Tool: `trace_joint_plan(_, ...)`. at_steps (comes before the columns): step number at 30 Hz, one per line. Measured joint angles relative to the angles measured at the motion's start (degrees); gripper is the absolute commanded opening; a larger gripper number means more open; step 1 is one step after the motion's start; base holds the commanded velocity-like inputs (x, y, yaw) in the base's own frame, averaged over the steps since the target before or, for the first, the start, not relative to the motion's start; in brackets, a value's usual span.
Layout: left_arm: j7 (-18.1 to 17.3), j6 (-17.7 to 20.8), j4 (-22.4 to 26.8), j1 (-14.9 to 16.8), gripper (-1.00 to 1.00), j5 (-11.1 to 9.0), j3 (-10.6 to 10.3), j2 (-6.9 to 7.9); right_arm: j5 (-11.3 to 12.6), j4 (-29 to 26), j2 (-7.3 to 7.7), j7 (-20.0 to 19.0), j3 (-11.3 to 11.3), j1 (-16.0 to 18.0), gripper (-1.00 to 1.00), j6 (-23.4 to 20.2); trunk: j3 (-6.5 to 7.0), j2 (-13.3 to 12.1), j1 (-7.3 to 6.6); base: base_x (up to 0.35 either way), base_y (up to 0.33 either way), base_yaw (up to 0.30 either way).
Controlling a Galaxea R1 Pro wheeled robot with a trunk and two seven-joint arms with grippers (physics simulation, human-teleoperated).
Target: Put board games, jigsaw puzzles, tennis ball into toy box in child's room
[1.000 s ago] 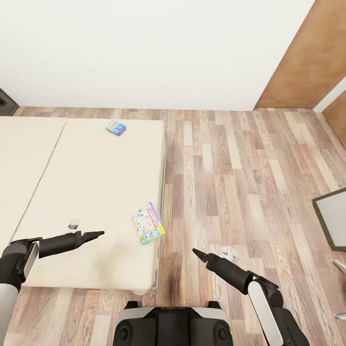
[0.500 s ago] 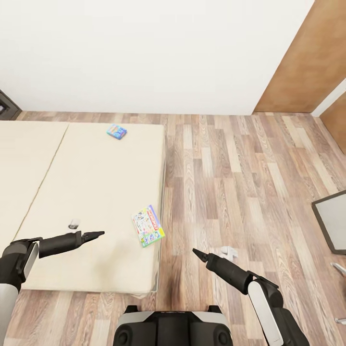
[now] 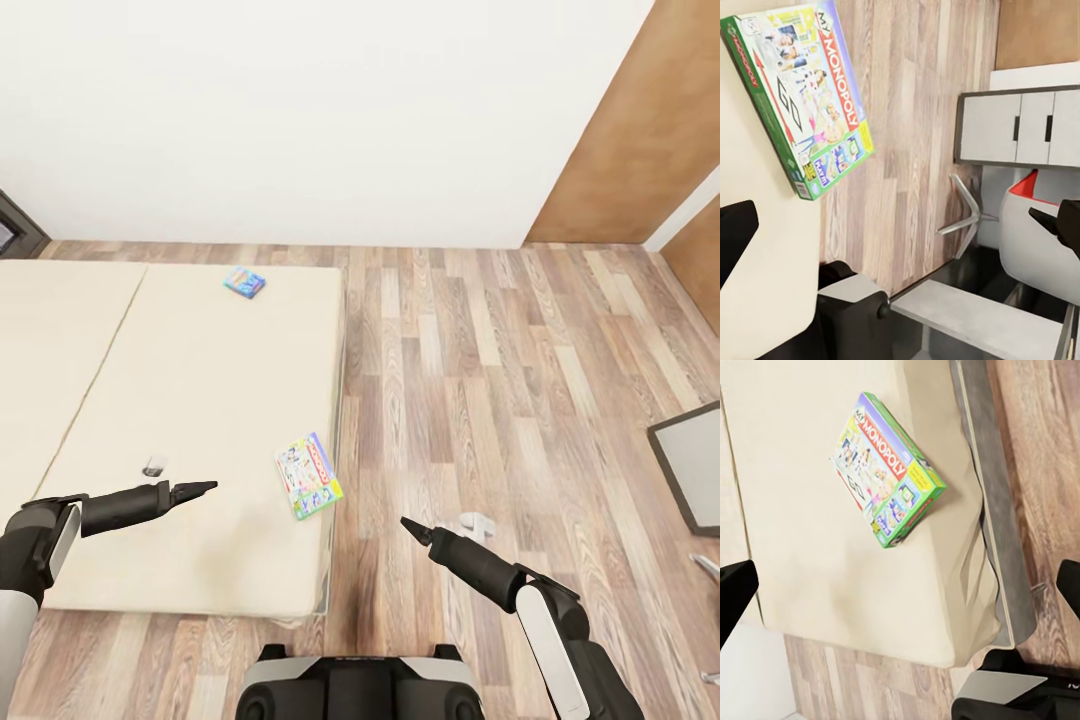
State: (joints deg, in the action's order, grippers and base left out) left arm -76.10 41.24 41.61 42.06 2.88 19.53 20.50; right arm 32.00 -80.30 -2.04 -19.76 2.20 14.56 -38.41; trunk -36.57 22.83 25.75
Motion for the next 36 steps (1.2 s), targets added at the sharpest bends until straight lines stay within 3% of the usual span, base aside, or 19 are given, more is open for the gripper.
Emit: trace_joint_plan(36, 0.00, 0.00, 0.02, 0.00, 1.00, -0.02, 0.00, -0.03, 0.00, 0.02, -0.01, 0.00, 0.00, 0.00, 1.00, 0.00, 3.38, 0.00, 0.00, 0.000, 0.000, 0.000)
